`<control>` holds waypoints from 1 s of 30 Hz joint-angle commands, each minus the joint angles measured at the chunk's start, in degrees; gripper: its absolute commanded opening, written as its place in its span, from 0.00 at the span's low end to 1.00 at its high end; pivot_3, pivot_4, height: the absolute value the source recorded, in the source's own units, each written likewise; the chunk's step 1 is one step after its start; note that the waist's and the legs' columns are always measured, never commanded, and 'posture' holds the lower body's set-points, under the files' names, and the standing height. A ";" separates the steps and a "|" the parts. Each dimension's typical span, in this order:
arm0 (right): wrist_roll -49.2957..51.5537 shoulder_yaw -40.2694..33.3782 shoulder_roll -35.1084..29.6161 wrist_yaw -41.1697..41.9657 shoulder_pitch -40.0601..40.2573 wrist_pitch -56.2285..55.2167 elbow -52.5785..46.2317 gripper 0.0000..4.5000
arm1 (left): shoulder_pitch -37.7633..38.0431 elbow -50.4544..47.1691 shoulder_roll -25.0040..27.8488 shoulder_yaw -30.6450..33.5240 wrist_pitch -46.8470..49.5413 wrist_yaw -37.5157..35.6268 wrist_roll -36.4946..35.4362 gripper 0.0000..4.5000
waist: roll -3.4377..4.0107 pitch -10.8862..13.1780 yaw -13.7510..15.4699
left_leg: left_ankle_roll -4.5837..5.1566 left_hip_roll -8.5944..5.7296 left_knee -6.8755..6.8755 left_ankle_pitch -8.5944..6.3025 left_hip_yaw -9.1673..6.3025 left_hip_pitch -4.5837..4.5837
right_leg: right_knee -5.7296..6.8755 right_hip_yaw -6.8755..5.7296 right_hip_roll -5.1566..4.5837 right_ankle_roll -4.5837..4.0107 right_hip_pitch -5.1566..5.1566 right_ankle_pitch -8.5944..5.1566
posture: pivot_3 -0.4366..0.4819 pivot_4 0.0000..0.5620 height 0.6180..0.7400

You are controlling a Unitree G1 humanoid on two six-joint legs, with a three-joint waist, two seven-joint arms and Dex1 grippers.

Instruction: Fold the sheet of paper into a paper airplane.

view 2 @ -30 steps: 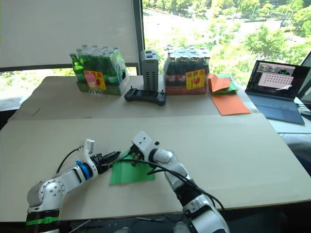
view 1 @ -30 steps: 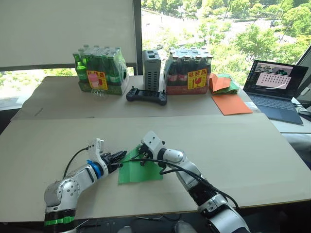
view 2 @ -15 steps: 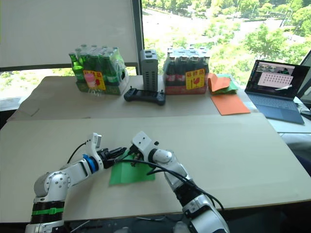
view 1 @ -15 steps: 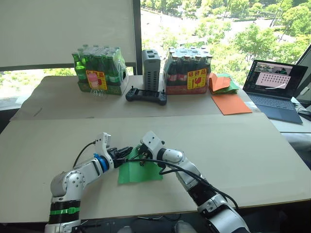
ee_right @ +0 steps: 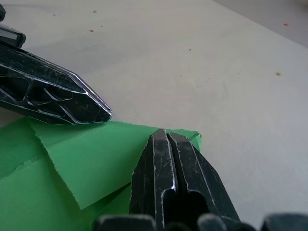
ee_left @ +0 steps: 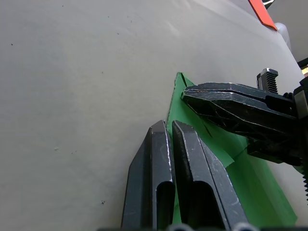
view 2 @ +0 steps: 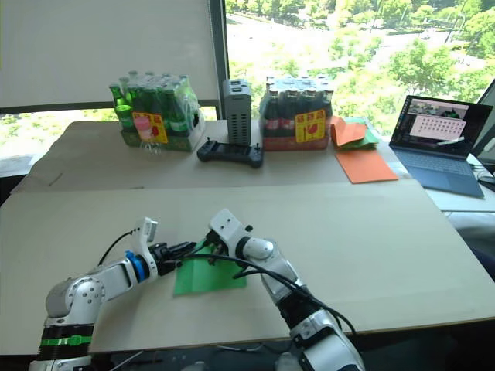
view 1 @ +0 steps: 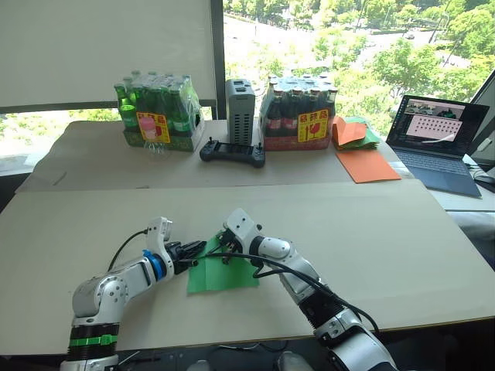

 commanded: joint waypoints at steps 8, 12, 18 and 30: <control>-0.05 0.62 0.24 0.23 0.53 1.05 -0.73 0.00 | 4.87 -3.54 3.22 -0.65 1.35 -1.43 0.87 0.05 | 0.00 0.00 -0.18 | 0.00 0.00 -0.01 0.00 0.00 0.01 | -0.01 0.00 0.00 0.00 0.00 0.00 | 0.48 0.27 0.89; -0.02 0.69 0.23 0.31 0.59 1.06 -0.77 0.00 | 7.14 -4.84 4.73 -0.05 1.84 -1.93 0.57 0.05 | 0.00 0.00 -0.43 | 0.00 0.00 -0.05 0.00 0.00 0.02 | -0.01 0.00 -0.01 0.00 0.00 0.00 | 0.48 0.27 0.89; 0.02 0.81 0.20 0.39 0.63 0.99 -0.71 0.00 | 9.07 -5.67 5.53 1.02 1.74 -2.14 0.38 0.05 | 0.01 0.00 -0.69 | 0.00 0.01 -0.05 0.00 0.00 0.04 | -0.01 0.00 -0.01 0.00 0.01 -0.01 | 0.48 0.27 0.89; -0.03 0.86 0.04 0.23 0.76 1.05 -0.90 0.00 | 6.30 -10.24 1.67 3.78 2.44 0.01 -4.72 0.05 | 0.00 0.00 -0.66 | 0.00 0.01 -0.05 0.00 0.00 0.01 | -0.01 0.00 -0.01 0.00 0.00 0.00 | 0.48 0.27 0.89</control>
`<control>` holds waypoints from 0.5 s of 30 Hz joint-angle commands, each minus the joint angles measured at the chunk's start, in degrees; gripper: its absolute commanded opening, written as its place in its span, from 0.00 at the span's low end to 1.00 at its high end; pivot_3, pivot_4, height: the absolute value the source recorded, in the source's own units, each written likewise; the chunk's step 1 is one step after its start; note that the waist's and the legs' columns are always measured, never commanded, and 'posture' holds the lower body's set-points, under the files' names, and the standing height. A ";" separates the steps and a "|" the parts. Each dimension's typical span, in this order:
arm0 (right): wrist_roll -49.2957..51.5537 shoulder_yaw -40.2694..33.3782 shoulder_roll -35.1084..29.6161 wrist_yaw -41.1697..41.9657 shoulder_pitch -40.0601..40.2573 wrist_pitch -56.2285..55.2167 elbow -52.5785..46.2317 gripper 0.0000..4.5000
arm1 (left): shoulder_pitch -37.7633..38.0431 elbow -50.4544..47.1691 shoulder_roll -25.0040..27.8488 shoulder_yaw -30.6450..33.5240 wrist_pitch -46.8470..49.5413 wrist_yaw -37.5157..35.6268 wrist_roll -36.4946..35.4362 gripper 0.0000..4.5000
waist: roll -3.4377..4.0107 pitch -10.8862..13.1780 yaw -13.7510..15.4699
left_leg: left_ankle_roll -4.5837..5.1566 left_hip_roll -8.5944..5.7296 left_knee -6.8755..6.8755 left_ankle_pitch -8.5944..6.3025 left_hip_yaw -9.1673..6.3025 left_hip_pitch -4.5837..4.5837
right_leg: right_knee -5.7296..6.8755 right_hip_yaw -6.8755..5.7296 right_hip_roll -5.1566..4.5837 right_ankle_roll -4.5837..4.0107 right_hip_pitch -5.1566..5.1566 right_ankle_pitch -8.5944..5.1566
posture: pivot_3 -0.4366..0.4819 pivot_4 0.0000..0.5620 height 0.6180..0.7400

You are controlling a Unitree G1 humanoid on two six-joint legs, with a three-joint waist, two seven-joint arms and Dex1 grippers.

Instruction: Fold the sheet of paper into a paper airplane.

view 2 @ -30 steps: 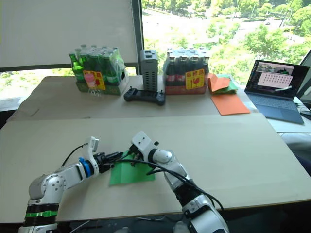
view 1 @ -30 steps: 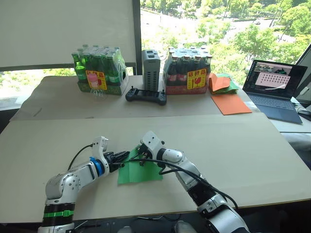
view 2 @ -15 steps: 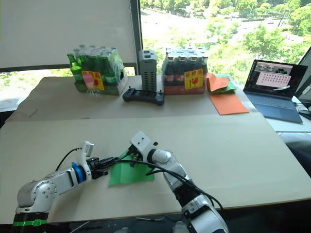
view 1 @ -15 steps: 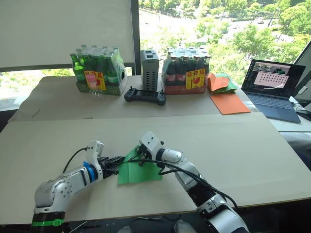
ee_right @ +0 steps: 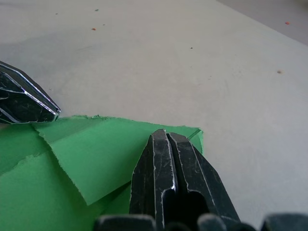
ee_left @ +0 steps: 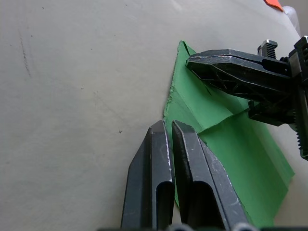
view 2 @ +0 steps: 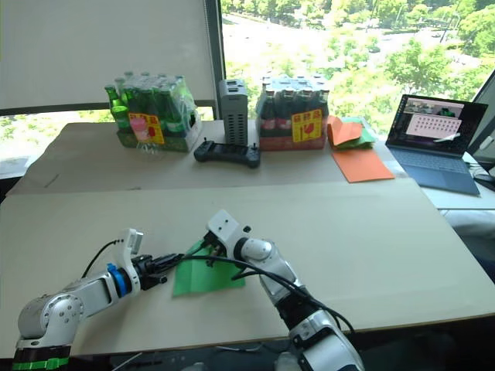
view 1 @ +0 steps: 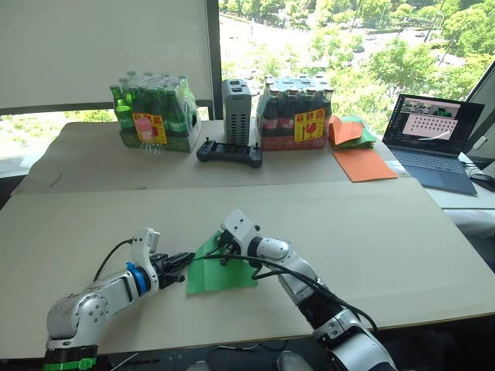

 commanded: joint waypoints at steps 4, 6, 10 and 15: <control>-0.07 0.27 -0.09 -0.01 0.80 0.72 -0.57 0.00 | -1.35 -2.19 -1.40 -1.00 0.72 1.88 -0.81 0.05 | 0.00 0.00 -0.02 | 0.00 0.00 0.00 0.00 0.00 0.00 | 0.00 0.00 0.00 0.00 -0.01 0.00 | 0.48 0.27 0.89; 0.02 0.10 -0.02 -0.08 0.63 0.87 -0.70 0.00 | -0.52 -2.16 -0.91 -3.06 0.04 1.56 0.94 0.05 | 0.00 0.00 -0.03 | 0.00 0.00 0.00 0.00 0.00 -0.01 | 0.00 0.00 0.00 0.00 -0.01 0.00 | 0.48 0.27 0.89; 0.16 -0.23 -0.12 -0.17 0.51 1.10 -1.11 0.00 | 0.70 -1.63 0.04 -5.31 -1.45 0.38 3.19 0.05 | 0.00 0.00 0.07 | 0.00 -0.01 0.00 0.00 0.00 0.00 | -0.01 0.00 0.00 0.00 0.00 0.00 | 0.48 0.27 0.89; 0.65 -1.02 0.00 -0.66 0.69 1.42 -1.98 0.00 | 1.11 0.75 0.89 -6.50 -3.11 -0.29 5.64 0.05 | 0.00 0.00 0.12 | 0.00 -0.01 0.00 0.00 0.01 0.01 | -0.01 0.00 0.00 0.00 0.01 0.00 | 0.48 0.27 0.89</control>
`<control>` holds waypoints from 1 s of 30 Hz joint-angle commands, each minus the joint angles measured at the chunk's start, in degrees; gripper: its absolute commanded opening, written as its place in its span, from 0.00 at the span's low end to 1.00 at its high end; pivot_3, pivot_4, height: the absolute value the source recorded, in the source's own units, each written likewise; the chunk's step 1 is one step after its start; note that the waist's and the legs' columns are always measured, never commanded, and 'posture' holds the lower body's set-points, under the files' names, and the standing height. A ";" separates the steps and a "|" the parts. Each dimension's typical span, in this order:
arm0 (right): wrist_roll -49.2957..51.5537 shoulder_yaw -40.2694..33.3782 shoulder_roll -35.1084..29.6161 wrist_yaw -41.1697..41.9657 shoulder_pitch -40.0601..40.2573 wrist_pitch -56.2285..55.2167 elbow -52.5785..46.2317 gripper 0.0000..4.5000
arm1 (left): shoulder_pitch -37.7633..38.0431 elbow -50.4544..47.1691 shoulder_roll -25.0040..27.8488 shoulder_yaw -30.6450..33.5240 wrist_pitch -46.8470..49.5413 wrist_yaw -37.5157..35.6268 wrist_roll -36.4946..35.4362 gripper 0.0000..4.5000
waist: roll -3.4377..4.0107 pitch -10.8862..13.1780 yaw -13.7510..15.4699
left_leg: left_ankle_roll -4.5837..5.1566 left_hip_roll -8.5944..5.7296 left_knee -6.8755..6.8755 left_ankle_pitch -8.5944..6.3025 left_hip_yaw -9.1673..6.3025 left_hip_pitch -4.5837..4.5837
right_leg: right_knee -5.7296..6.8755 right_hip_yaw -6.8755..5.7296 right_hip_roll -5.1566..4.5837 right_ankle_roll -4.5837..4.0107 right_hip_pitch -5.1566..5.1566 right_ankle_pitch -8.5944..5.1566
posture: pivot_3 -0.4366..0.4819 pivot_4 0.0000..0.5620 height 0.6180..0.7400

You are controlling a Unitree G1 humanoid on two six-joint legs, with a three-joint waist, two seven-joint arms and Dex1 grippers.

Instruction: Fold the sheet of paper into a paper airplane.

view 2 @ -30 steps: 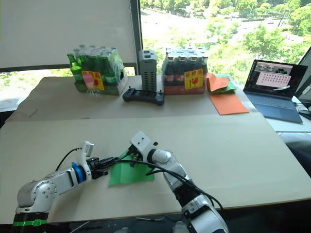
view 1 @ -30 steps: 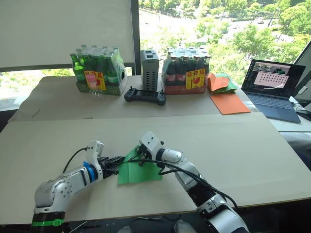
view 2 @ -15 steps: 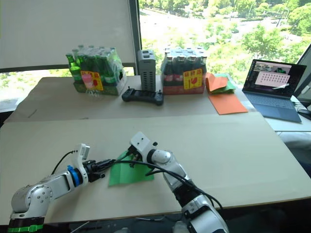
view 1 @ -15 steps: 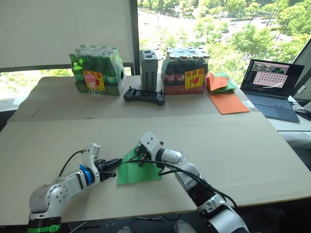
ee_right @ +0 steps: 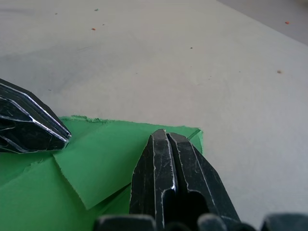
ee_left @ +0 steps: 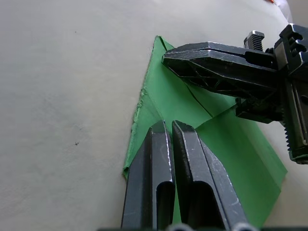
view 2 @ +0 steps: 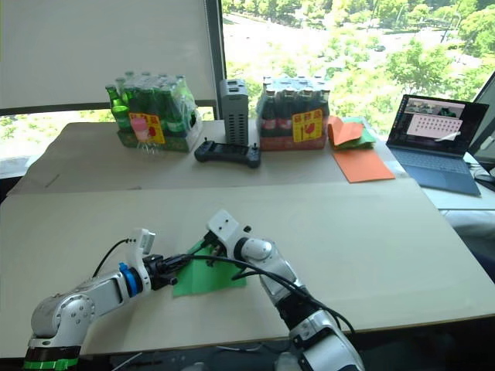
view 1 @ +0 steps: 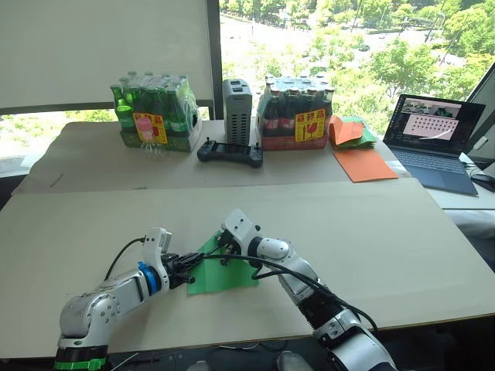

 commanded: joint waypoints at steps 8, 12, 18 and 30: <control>4.48 -6.36 -0.63 -1.22 -0.37 2.70 -8.57 0.00 | 1.47 3.04 1.73 -1.47 -0.75 -1.54 2.80 0.05 | 0.00 0.00 0.03 | 0.00 0.00 0.00 0.00 0.00 -0.01 | 0.00 0.00 0.00 0.00 -0.02 0.00 | 0.48 0.27 0.89; 4.35 -7.86 -6.32 1.17 0.00 3.70 -11.87 0.00 | 1.42 3.32 2.03 -1.62 -0.81 -2.05 2.82 0.05 | 0.00 0.00 0.17 | 0.00 0.00 0.00 0.00 0.00 -0.01 | -0.01 0.00 0.00 0.00 -0.01 0.00 | 0.48 0.27 0.89; 3.12 -4.58 -17.46 9.21 3.63 0.26 -11.36 0.00 | 1.24 3.49 1.99 -1.86 -0.84 -2.43 2.65 0.05 | 0.00 0.00 0.45 | 0.01 0.00 0.00 0.00 0.02 0.00 | -0.04 0.00 0.01 0.01 0.01 -0.01 | 0.48 0.27 0.89; 6.37 -2.86 -24.54 22.08 6.47 -5.35 -11.72 0.00 | 0.09 4.46 2.27 -2.36 -0.89 -3.23 3.18 0.05 | 0.02 -0.01 0.90 | 0.01 0.00 0.00 0.00 0.09 0.07 | -0.07 0.05 0.02 0.02 0.10 -0.01 | 0.48 0.27 0.89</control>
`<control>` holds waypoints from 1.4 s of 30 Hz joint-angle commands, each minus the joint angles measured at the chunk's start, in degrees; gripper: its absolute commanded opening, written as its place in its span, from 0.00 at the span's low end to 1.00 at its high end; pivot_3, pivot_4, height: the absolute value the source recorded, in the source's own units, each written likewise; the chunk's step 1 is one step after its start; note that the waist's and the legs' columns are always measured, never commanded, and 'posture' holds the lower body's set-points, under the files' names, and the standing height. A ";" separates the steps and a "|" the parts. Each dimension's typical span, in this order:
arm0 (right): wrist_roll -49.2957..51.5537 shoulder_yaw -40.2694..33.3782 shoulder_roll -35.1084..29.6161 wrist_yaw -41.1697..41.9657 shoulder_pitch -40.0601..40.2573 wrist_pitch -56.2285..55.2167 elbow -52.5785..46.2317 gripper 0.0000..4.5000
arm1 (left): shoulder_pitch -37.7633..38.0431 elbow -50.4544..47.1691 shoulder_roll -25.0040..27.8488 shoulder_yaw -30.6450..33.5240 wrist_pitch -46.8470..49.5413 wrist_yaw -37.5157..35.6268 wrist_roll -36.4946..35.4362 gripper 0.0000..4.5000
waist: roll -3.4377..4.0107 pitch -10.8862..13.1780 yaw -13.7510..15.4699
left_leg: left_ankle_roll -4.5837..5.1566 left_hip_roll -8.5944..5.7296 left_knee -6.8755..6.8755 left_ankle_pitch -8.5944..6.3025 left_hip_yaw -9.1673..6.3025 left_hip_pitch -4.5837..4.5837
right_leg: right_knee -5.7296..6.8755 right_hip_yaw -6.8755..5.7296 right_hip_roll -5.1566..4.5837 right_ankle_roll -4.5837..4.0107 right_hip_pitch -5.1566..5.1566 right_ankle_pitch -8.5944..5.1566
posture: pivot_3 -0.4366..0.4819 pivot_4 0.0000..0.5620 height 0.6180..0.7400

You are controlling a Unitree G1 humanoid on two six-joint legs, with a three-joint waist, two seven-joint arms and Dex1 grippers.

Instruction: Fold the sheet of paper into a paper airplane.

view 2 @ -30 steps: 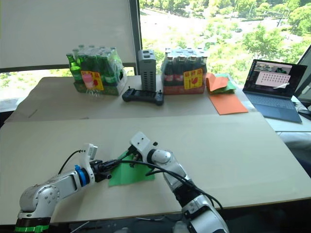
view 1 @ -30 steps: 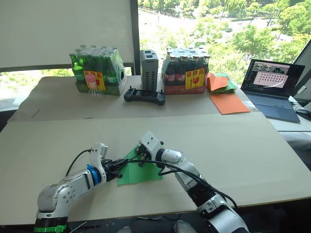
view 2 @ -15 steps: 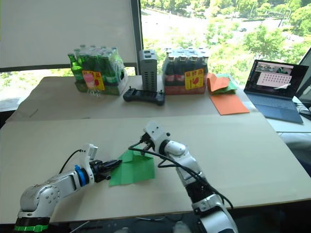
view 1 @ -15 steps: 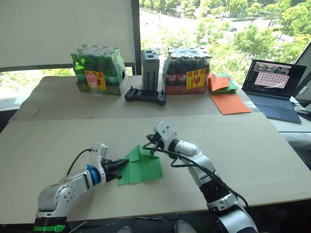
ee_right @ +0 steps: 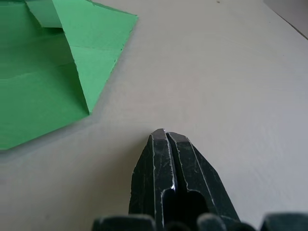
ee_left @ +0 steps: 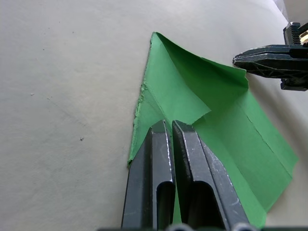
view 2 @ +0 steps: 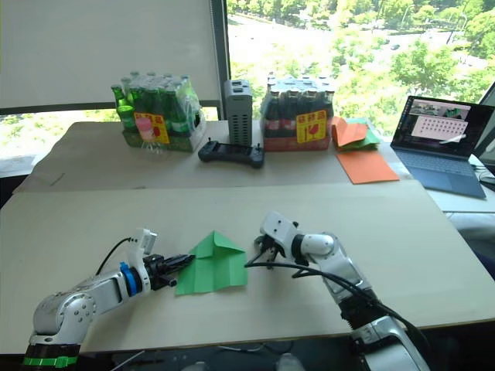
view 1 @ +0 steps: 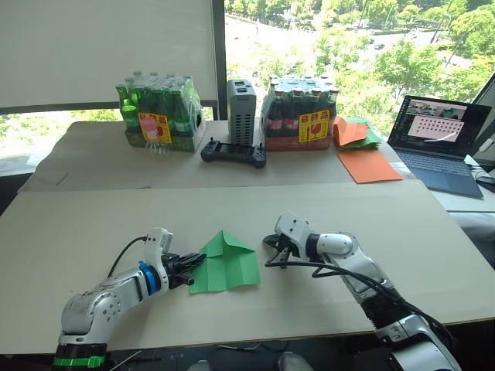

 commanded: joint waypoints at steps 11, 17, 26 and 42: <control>4.73 0.19 0.91 6.87 1.99 0.54 -4.95 0.00 | 0.39 2.25 1.11 -0.88 1.07 0.48 2.28 0.05 | 0.00 0.00 0.10 | 0.00 0.00 0.01 0.00 -0.01 -0.02 | 0.01 -0.01 0.00 0.00 -0.02 0.00 | 0.48 0.27 0.89; 7.02 -1.05 2.34 6.66 1.99 2.06 -5.90 0.00 | 0.42 2.16 1.16 -0.81 1.07 0.51 2.25 0.05 | 0.00 0.00 0.09 | 0.00 0.00 0.01 0.00 -0.01 -0.02 | 0.02 0.00 0.00 0.00 -0.03 0.00 | 0.48 0.27 0.89; 15.15 -3.53 5.72 6.58 1.82 9.76 -11.84 0.00 | 0.35 2.26 1.12 -0.94 1.01 0.46 2.30 0.05 | 0.00 0.00 0.11 | 0.00 0.00 0.01 0.00 -0.02 -0.03 | 0.03 -0.01 0.00 -0.01 -0.04 0.00 | 0.48 0.27 0.89; 14.38 0.19 7.16 3.67 3.16 10.69 -14.02 0.00 | -5.75 4.86 -3.14 1.25 0.48 4.00 1.13 0.05 | -0.01 0.01 0.35 | 0.00 -0.02 0.03 0.00 -0.04 -0.10 | 0.03 -0.03 -0.02 0.00 -0.07 0.01 | 0.48 0.27 0.89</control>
